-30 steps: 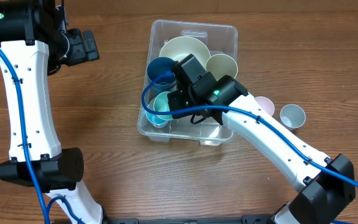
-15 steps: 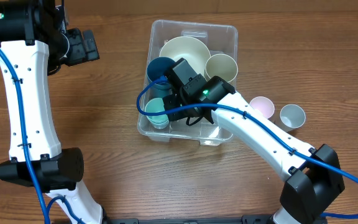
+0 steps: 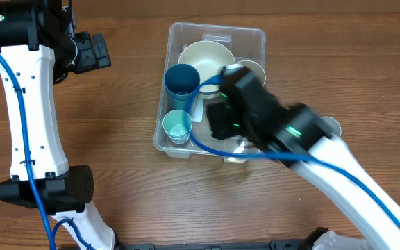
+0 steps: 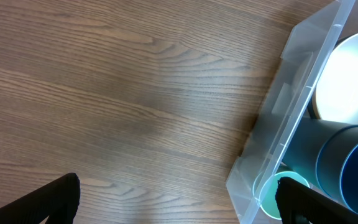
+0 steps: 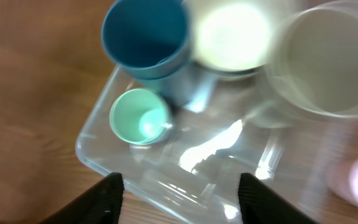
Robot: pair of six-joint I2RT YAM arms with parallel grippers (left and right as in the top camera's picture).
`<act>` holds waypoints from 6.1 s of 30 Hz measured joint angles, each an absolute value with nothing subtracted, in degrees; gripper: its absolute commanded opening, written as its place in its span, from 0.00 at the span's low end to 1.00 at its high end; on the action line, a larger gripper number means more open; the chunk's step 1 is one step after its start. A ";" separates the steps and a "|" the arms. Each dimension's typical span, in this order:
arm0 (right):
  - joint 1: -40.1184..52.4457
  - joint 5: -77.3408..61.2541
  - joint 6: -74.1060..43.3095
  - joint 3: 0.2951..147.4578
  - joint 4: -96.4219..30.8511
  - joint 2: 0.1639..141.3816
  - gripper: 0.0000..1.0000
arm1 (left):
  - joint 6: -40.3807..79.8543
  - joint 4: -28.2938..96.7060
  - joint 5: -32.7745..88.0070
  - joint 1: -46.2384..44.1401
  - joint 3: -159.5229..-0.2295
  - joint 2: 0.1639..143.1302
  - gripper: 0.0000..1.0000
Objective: Pack container
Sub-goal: 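Move the right gripper to the grey cup and grasp it, then carry the grey cup into the bin's front-middle and release, then move the right gripper to the pink cup and grasp it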
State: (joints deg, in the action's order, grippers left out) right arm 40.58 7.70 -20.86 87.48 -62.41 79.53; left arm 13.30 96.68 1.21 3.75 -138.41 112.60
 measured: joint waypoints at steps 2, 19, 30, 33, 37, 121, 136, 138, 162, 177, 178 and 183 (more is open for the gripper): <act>40.29 12.40 -23.05 87.48 -65.14 74.50 0.69 | 13.30 96.68 1.21 3.75 -138.41 112.60 1.00; -3.97 14.17 -32.49 87.55 -76.38 74.46 0.70 | 13.30 96.68 1.21 3.75 -138.41 112.60 1.00; -16.86 -0.73 -23.99 84.77 -75.57 94.21 0.65 | 13.30 96.68 1.19 3.75 -138.41 112.60 1.00; -17.37 -2.09 -23.31 81.36 -73.97 95.66 0.65 | 13.30 96.68 1.21 3.75 -138.41 112.60 1.00; -17.98 -2.72 -22.81 77.95 -73.71 95.64 0.66 | 13.30 96.68 1.19 3.75 -138.41 112.60 1.00; 33.82 0.05 -30.30 83.48 -60.03 103.02 0.11 | 13.30 96.68 1.21 3.75 -138.41 112.60 1.00; 33.78 0.27 -31.03 83.48 -61.30 98.24 0.33 | 13.30 96.68 1.21 3.75 -138.41 112.60 1.00; 33.78 0.43 -31.05 83.48 -62.17 95.37 0.35 | 13.30 96.68 1.19 3.75 -138.41 112.60 1.00; 11.94 10.28 -31.07 83.48 -71.64 79.96 0.57 | 13.30 96.68 1.21 3.75 -138.41 112.60 1.00; -1.96 0.21 -24.77 77.12 -66.85 94.28 0.56 | 13.30 96.68 1.21 3.75 -138.41 112.60 1.00; -2.04 0.03 -24.71 77.12 -66.72 94.78 0.56 | 13.30 96.68 1.21 3.75 -138.41 112.60 1.00; -3.70 -0.64 -24.34 77.12 -66.57 96.90 0.54 | 13.30 96.68 1.21 3.75 -138.41 112.60 1.00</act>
State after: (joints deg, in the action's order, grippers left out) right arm -3.70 -0.64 -24.34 77.12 -66.57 96.90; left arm 13.30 96.68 1.21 3.75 -138.41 112.60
